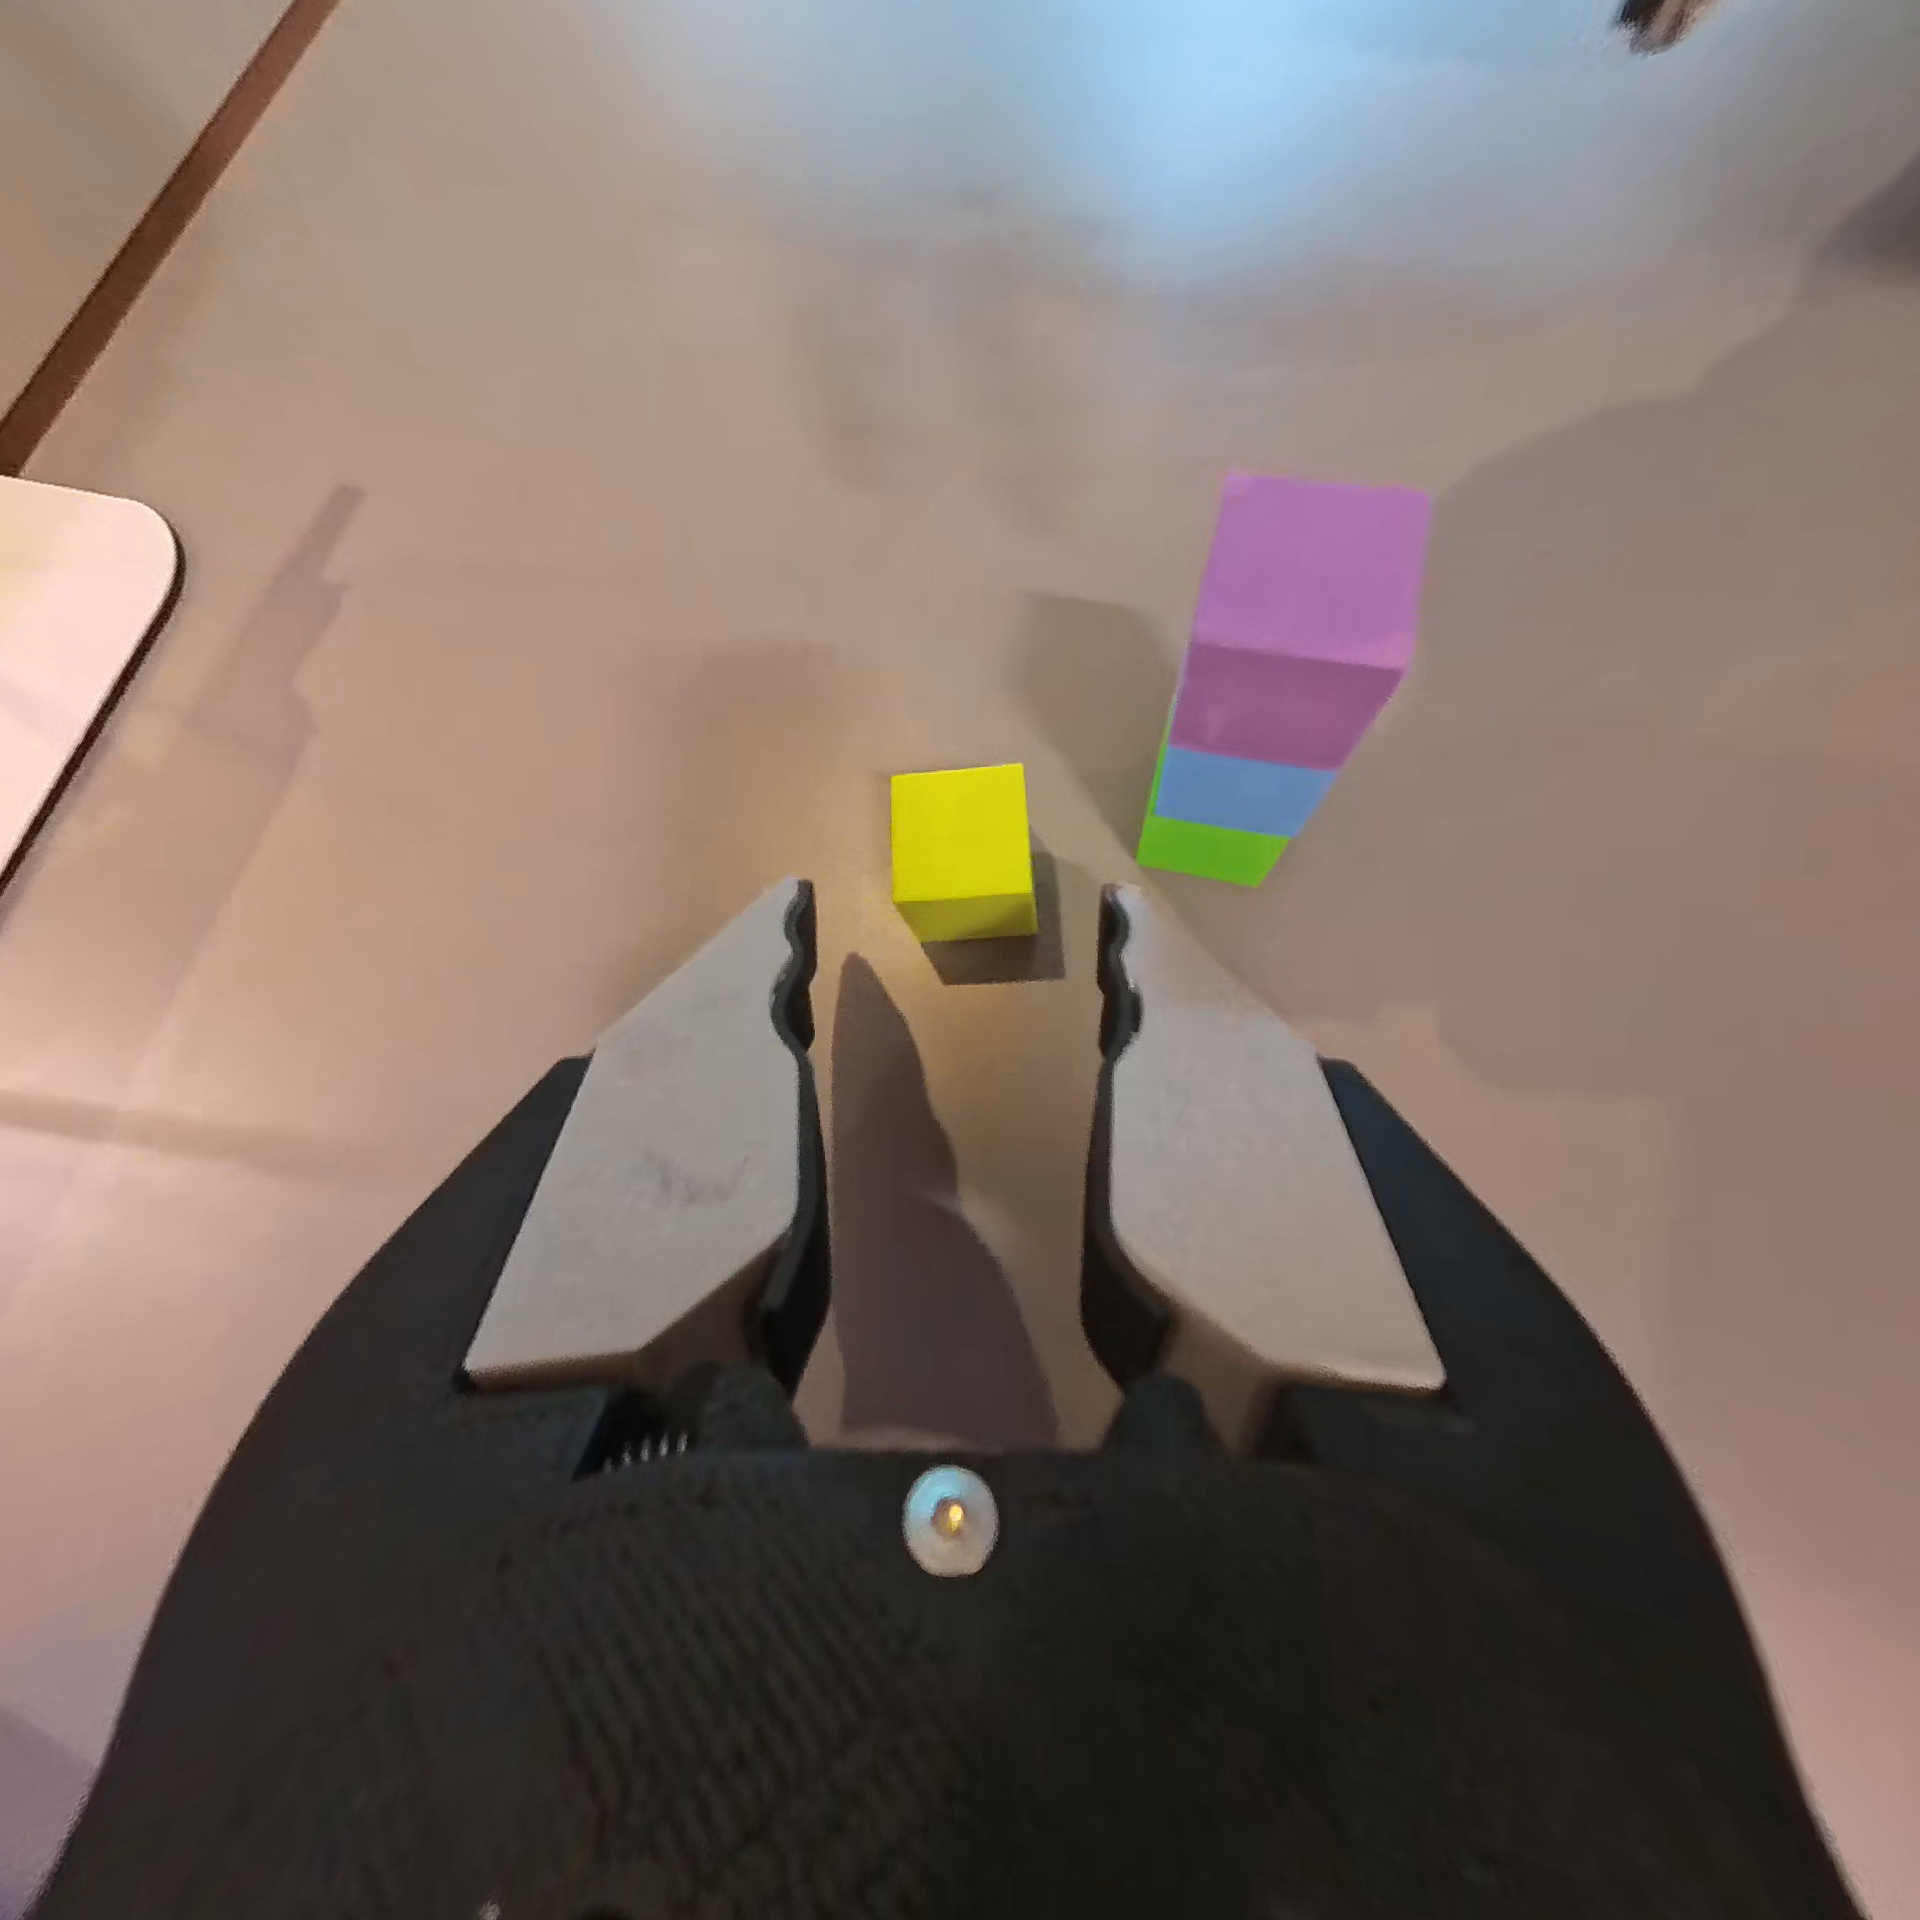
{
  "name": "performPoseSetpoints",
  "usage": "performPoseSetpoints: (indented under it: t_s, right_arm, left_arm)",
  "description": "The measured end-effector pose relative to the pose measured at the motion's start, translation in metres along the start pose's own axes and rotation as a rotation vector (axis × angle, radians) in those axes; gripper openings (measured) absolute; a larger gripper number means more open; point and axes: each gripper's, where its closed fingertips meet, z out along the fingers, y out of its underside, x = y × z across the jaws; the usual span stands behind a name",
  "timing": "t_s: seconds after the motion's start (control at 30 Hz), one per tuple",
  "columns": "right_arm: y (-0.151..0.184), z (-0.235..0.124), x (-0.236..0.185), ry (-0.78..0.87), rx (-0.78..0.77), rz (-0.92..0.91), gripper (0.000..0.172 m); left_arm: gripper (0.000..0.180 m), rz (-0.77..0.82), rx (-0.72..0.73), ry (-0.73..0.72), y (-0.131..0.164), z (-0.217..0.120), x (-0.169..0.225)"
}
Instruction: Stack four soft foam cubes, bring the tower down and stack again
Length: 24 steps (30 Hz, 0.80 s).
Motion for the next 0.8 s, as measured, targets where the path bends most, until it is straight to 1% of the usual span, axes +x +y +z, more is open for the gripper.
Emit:
performPoseSetpoints:
  t_s: [0.07,0.1,0.13,0.17,0.27,0.37,0.43,0.5,0.57,0.63,0.73,0.8]
  right_arm:
    - [0.000,-0.001,0.001,0.005,0.002,0.002,0.037]
    - [0.000,-0.001,0.001,0.006,0.004,0.002,0.037]
    - [-0.001,-0.001,0.001,0.007,0.006,0.002,0.036]
    - [-0.001,-0.001,0.001,0.007,0.007,0.002,0.036]
    - [-0.001,0.000,0.001,0.001,0.010,0.005,0.036]
    - [-0.003,0.001,0.001,-0.021,0.030,0.018,0.035]
    - [-0.006,0.001,0.005,-0.031,0.063,0.051,0.035]
    - [-0.012,-0.002,0.011,-0.041,0.117,0.103,0.034]
    - [-0.020,-0.007,0.020,-0.050,0.190,0.171,0.034]
    - [-0.028,-0.012,0.024,-0.093,0.269,0.250,0.035]
    - [-0.033,-0.012,0.033,-0.145,0.333,0.354,0.046]
    - [-0.034,-0.008,0.035,-0.177,0.356,0.392,0.051]
  left_arm:
    - [0.050,0.011,-0.032,-0.046,0.001,0.005,-0.003]
    - [0.045,0.012,-0.040,-0.057,0.001,0.008,-0.004]
    - [0.032,0.010,-0.042,-0.062,0.000,0.010,-0.004]
    - [0.025,0.009,-0.040,-0.067,-0.001,0.011,-0.004]
    - [0.025,0.018,-0.044,-0.074,-0.002,0.012,-0.004]
    - [0.025,0.025,-0.020,-0.113,-0.004,0.004,-0.011]
    - [0.025,0.018,0.035,-0.151,-0.011,-0.007,-0.019]
    - [0.025,0.028,0.132,-0.201,-0.025,-0.025,-0.027]
    - [0.025,0.063,0.240,-0.255,-0.043,-0.046,-0.030]
    - [0.025,0.119,0.327,-0.303,-0.059,-0.065,-0.028]
    - [0.025,0.201,0.403,-0.350,-0.077,-0.082,-0.020]
    - [0.025,0.260,0.441,-0.391,-0.085,-0.089,-0.016]
